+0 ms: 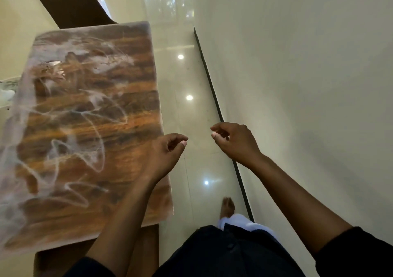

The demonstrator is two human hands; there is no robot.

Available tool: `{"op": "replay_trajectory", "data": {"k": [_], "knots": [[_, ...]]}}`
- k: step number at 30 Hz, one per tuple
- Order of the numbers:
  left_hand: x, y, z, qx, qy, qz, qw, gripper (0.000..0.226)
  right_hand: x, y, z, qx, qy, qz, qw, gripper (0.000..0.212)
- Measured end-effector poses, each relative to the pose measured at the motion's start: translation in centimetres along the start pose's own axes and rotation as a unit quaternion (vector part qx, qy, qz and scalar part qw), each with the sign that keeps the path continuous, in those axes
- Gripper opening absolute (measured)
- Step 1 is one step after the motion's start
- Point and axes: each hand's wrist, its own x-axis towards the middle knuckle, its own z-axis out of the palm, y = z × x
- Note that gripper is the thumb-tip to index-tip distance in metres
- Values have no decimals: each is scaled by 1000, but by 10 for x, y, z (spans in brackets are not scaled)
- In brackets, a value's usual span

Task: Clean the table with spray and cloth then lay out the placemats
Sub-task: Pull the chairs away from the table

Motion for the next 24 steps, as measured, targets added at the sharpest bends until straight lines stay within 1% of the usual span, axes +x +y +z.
{"op": "replay_trajectory", "data": {"k": [3, 7, 15, 20, 22, 24], "knots": [[49, -5, -5, -8, 29, -4, 1000, 20, 62, 1, 0, -6, -16, -24, 1000, 24], [119, -7, -6, -22, 68, -29, 997, 16, 154, 6, 2, -1, -28, -44, 999, 22], [240, 2, -14, -64, 126, -122, 982, 17, 324, -2, -5, 4, -77, -76, 994, 22], [322, 12, -29, -79, 148, -131, 977, 13, 419, -10, -11, 17, -100, -102, 990, 22], [362, 14, -39, -71, 157, -135, 976, 21, 459, -13, -12, 15, -107, -104, 989, 22], [402, 9, -49, -58, 161, -130, 977, 20, 496, -14, -11, 16, -112, -112, 987, 22]]}}
